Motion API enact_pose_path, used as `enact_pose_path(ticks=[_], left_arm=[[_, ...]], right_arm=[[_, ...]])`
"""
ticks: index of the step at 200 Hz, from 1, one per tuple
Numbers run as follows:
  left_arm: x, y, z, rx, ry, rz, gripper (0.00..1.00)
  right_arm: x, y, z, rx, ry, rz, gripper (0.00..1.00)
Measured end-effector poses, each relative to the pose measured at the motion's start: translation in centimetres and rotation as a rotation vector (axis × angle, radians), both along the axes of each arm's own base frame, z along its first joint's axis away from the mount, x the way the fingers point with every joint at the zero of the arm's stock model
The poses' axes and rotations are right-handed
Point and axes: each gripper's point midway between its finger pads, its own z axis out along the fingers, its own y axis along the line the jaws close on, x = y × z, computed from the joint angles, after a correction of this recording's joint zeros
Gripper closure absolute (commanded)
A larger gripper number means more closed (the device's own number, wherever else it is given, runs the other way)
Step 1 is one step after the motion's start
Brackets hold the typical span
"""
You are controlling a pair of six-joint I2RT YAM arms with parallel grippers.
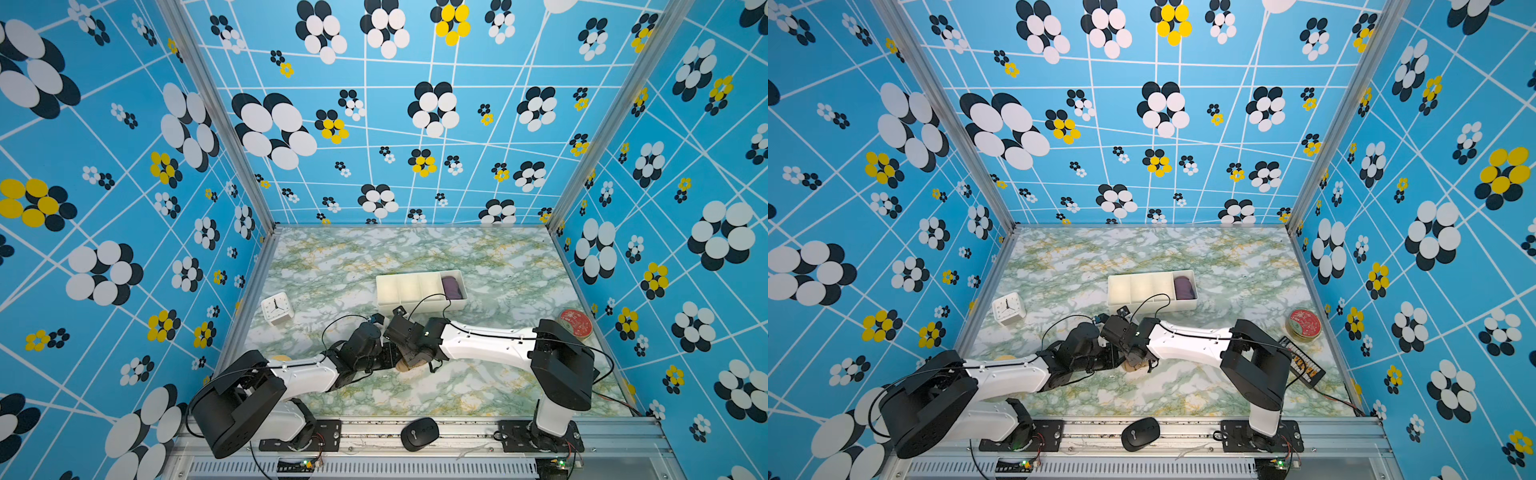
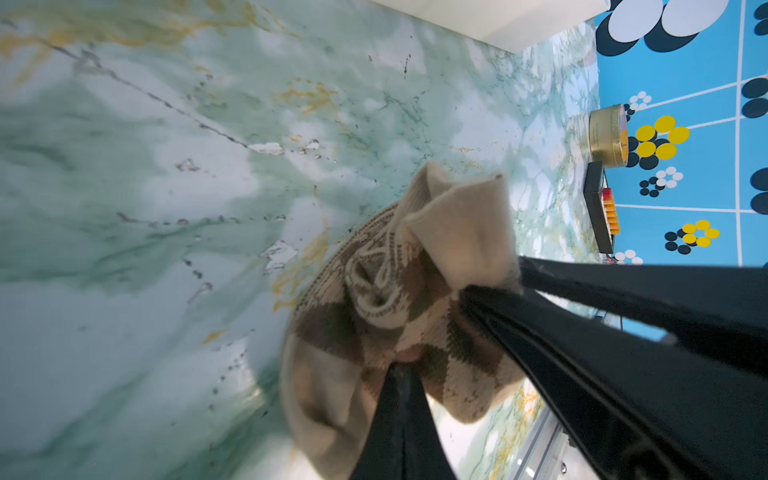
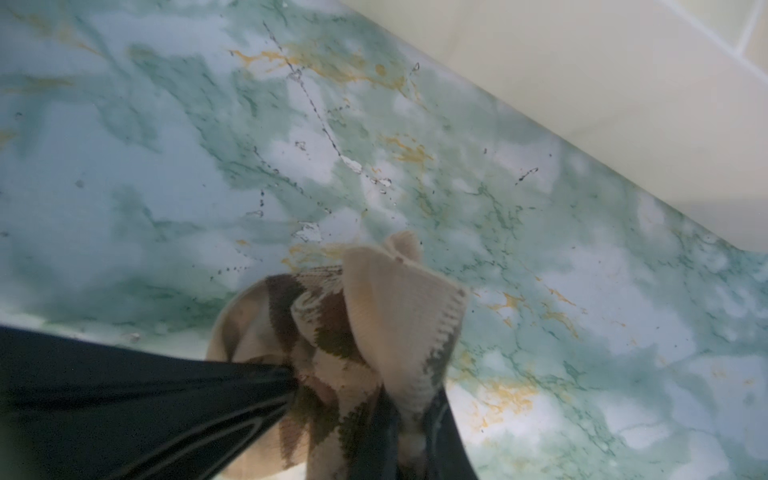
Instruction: Roll the socks
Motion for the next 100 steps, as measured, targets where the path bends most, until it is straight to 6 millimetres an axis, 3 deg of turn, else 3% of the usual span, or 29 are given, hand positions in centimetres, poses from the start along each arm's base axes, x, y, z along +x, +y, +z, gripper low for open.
enact_pose_path(ticks=[100], left_arm=[[0.61, -0.70, 0.13, -0.009, -0.016, 0.009, 0.97]], right_arm=[[-0.24, -0.49, -0.22, -0.021, 0.009, 0.000, 1.00]])
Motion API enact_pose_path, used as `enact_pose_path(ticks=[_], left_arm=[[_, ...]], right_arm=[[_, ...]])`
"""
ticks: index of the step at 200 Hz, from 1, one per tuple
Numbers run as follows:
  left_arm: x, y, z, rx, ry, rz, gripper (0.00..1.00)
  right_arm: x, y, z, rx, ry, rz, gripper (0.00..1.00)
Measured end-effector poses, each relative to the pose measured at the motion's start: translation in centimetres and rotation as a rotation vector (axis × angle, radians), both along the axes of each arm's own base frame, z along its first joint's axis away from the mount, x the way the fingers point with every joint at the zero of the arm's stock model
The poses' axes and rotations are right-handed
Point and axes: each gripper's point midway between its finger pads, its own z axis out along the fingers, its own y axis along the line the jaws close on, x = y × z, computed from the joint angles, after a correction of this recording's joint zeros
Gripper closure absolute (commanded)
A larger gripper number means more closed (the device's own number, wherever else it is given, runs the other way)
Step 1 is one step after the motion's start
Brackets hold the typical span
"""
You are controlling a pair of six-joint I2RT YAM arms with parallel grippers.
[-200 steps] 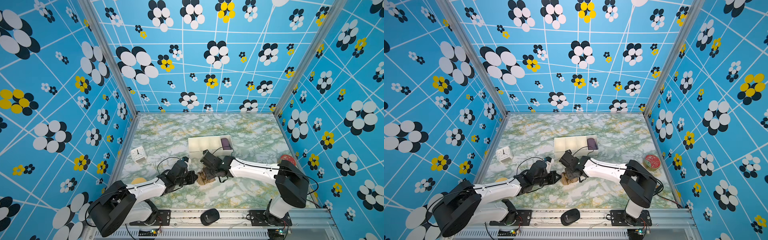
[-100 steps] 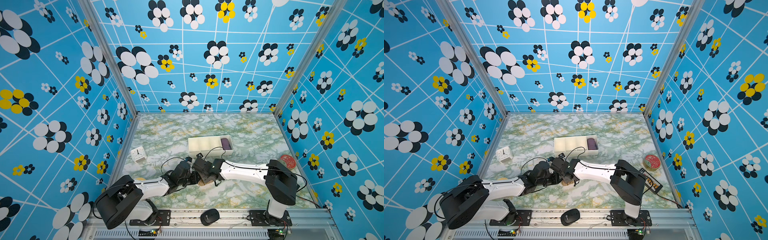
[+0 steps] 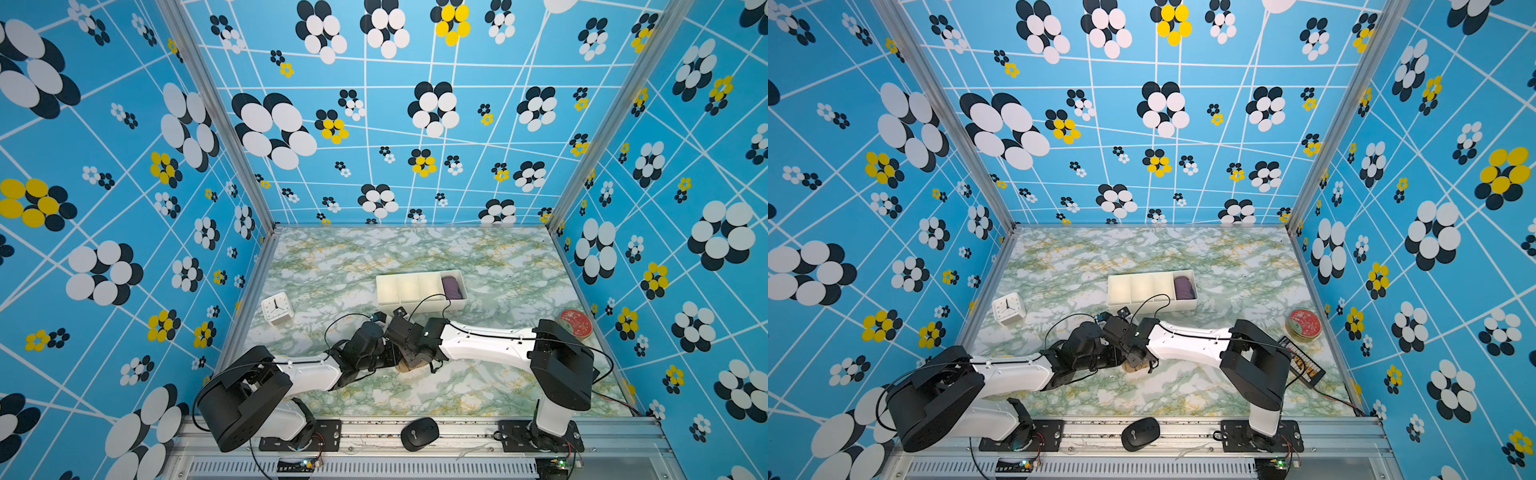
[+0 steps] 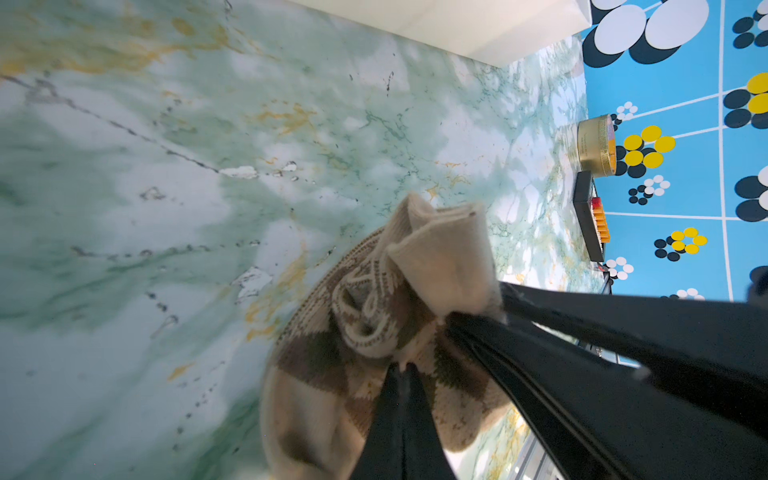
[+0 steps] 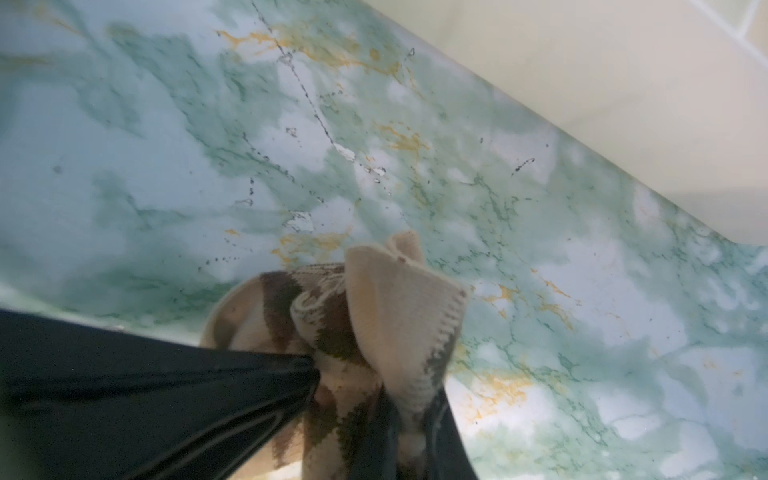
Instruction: Roll the socks
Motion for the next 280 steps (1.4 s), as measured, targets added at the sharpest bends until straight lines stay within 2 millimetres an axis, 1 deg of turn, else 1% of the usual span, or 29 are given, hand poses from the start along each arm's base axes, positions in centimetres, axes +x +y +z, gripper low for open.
enact_pose_path(ticks=[32, 70, 83, 104, 140, 153, 173, 203, 224, 246, 280], left_arm=[[0.4, -0.4, -0.9, 0.000, 0.004, 0.002, 0.97], [0.6, -1.4, -1.7, -0.025, 0.002, 0.004, 0.98], [0.5, -1.9, -2.2, -0.010, 0.004, -0.004, 0.99], [0.7, -2.7, -2.2, 0.011, -0.003, -0.011, 1.00], [0.7, -2.6, -2.3, 0.075, -0.013, -0.031, 1.00], [0.6, -2.4, -2.4, 0.098, -0.020, -0.035, 1.00], [0.5, -2.0, -2.4, 0.119, -0.024, -0.038, 1.00], [0.5, -1.6, -2.4, 0.124, -0.022, -0.033, 1.00], [0.6, -1.6, -2.5, 0.114, -0.013, -0.037, 1.00], [0.8, -1.7, -2.7, 0.081, -0.011, -0.038, 1.00], [1.2, -1.8, -2.7, 0.045, -0.014, -0.030, 1.00]], right_arm=[[-0.3, -0.4, -0.3, -0.006, 0.009, 0.002, 1.00], [-0.7, -0.9, -0.5, 0.002, 0.016, 0.005, 1.00], [-0.6, -0.4, -0.2, 0.027, 0.012, 0.007, 1.00], [-0.7, -0.1, 0.3, 0.071, 0.014, 0.010, 1.00], [-0.4, -0.7, 0.7, 0.205, 0.058, -0.018, 0.89], [-0.2, -0.9, 0.8, 0.275, 0.086, -0.041, 0.88], [0.1, -1.0, 0.5, 0.359, 0.133, -0.067, 0.89], [0.0, -0.2, 0.2, 0.457, 0.193, -0.081, 0.88], [-0.2, 0.8, 0.2, 0.516, 0.221, -0.077, 0.81], [-0.1, 1.2, 0.2, 0.564, 0.235, -0.089, 0.74], [0.1, 1.2, 0.3, 0.623, 0.245, -0.112, 0.71]])
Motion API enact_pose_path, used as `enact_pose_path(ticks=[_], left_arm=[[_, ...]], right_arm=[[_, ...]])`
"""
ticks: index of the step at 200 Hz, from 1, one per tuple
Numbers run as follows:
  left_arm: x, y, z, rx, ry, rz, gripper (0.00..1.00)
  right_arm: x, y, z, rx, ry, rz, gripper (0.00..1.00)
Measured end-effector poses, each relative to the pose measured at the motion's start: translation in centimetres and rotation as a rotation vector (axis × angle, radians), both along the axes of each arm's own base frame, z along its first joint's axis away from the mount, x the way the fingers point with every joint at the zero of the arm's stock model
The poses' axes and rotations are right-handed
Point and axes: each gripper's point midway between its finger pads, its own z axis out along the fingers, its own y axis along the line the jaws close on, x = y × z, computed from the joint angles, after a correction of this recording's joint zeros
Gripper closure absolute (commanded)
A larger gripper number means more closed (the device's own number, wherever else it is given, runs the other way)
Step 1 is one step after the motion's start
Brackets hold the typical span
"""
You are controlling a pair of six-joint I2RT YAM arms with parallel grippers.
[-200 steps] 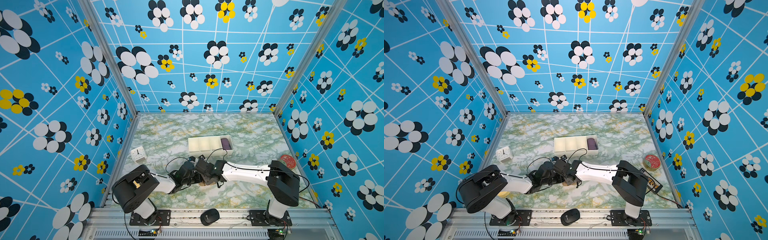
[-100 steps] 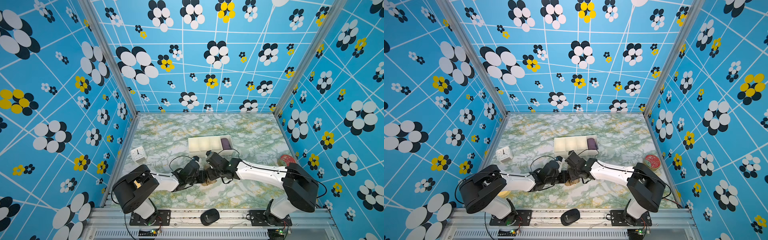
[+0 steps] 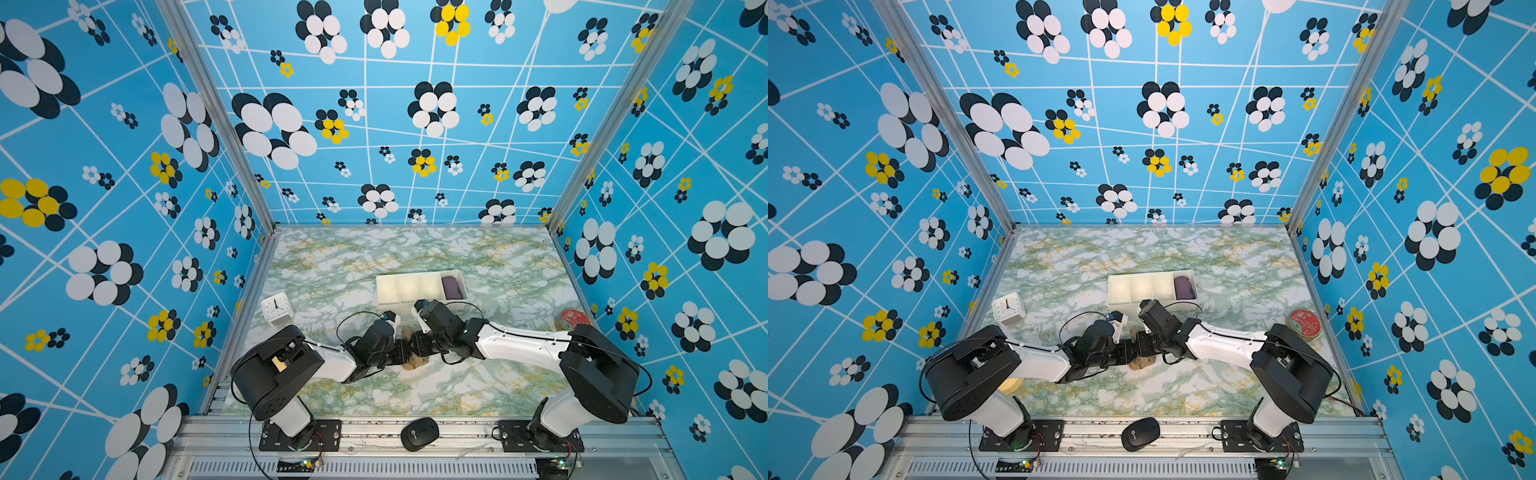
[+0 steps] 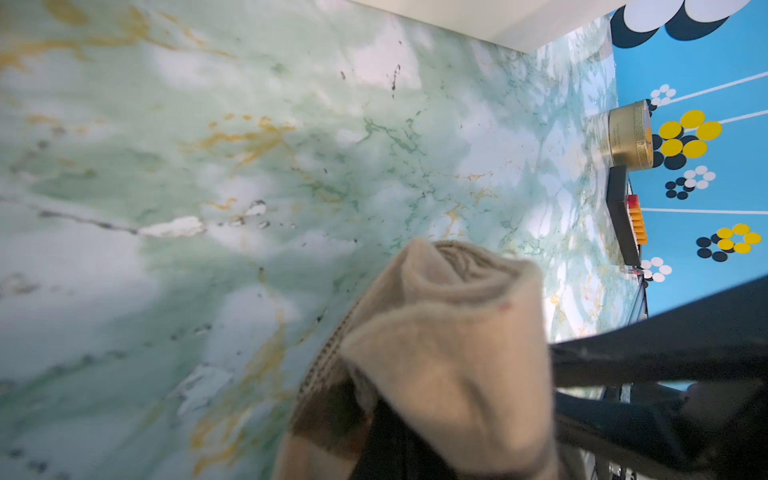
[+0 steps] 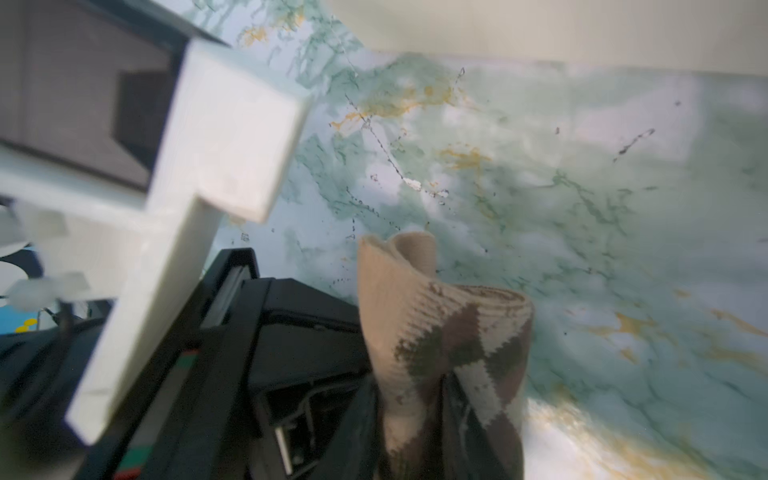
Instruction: Roll the socks
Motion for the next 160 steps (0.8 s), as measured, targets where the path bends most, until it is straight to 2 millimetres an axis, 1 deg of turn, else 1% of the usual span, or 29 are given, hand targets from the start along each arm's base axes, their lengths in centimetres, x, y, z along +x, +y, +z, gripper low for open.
enact_pose_path(ticks=[36, 62, 77, 90, 103, 133, 160], left_arm=[[0.0, 0.1, 0.0, -0.013, 0.000, -0.002, 1.00], [0.0, 0.3, 0.0, -0.021, 0.005, -0.004, 1.00], [-0.1, 0.4, 0.0, -0.025, 0.006, -0.005, 1.00], [-0.1, 0.5, 0.0, -0.030, 0.007, -0.004, 1.00], [0.0, 0.6, 0.0, -0.036, 0.011, -0.002, 1.00], [0.1, 0.7, -0.1, -0.050, 0.023, -0.001, 1.00], [0.4, 0.9, -0.1, -0.059, 0.032, 0.009, 1.00]], right_arm=[[-0.1, -0.3, 0.2, 0.100, 0.023, -0.026, 0.70], [-0.2, 0.0, 0.4, 0.145, 0.038, -0.026, 0.71], [-0.2, 0.3, 0.6, 0.169, 0.045, -0.026, 0.75], [-0.2, 0.4, 0.4, 0.174, 0.052, -0.027, 0.82], [-0.2, 0.4, 0.2, 0.176, 0.062, -0.027, 0.85], [0.0, 0.8, 0.1, 0.177, 0.068, -0.021, 0.88], [0.2, 1.3, 0.0, 0.153, 0.074, -0.010, 0.88]])
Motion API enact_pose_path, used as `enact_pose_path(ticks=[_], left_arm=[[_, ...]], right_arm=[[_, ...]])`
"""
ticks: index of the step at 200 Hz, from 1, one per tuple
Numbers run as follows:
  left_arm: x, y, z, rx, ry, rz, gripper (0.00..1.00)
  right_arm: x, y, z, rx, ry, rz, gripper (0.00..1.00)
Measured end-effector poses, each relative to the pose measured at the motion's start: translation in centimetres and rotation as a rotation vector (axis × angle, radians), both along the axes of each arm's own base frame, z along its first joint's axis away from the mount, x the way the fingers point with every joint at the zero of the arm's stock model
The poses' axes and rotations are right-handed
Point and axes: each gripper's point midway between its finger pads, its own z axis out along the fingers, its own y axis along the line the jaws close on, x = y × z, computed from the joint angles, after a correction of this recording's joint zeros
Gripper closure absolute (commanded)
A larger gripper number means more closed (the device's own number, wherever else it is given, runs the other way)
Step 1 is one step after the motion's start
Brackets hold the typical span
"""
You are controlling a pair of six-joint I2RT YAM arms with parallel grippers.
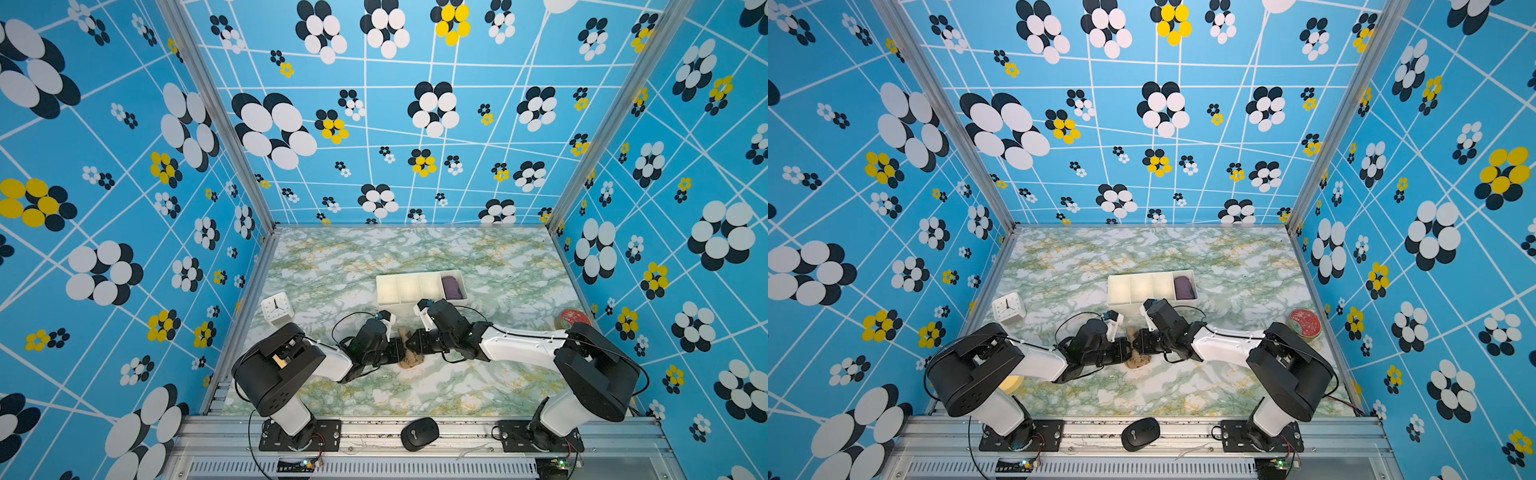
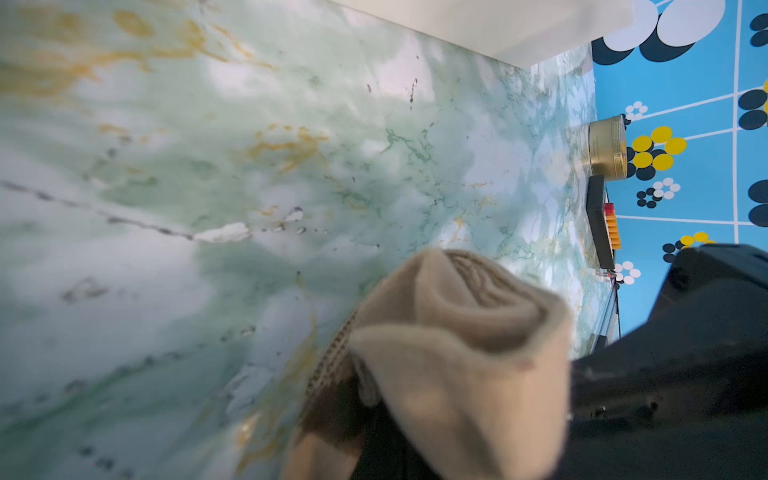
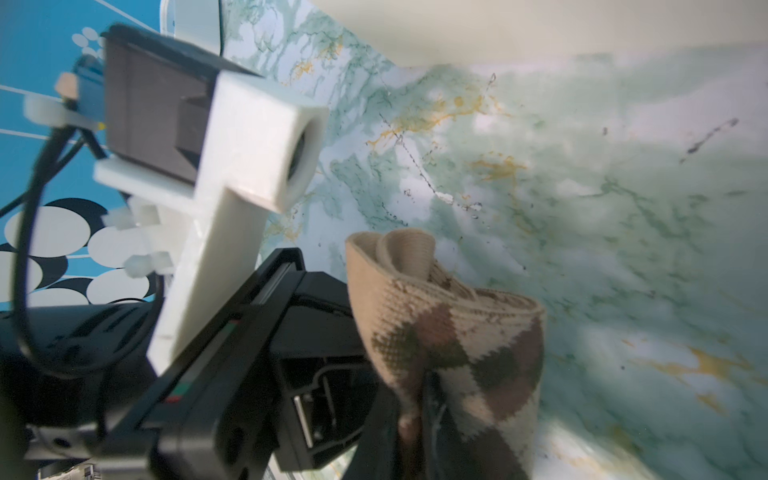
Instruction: Roll the socks
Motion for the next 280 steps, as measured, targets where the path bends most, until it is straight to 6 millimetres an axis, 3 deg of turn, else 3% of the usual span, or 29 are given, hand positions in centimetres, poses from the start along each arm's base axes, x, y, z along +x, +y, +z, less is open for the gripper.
enact_pose_path(ticks=[33, 67, 164, 227, 280], left_arm=[[0.4, 0.4, 0.0, -0.003, 0.012, 0.024, 0.98], [0.8, 1.2, 0.2, 0.020, 0.025, 0.050, 0.81], [0.1, 5.8, 0.5, 0.279, 0.035, 0.045, 0.75], [0.0, 6.5, 0.5, 0.271, 0.052, 0.044, 0.76], [-1.5, 9.1, 1.4, 0.285, 0.064, 0.076, 0.77]], right_arm=[[0.3, 0.7, -0.3, -0.089, -0.015, 0.018, 0.89], [0.6, 1.2, -0.3, -0.192, -0.049, 0.038, 0.90], [-0.4, 3.9, -1.6, -0.348, -0.108, 0.149, 0.92], [-0.6, 4.5, -2.0, -0.387, -0.115, 0.175, 0.92], [-1.8, 6.3, -2.4, -0.338, -0.103, 0.225, 0.91]])
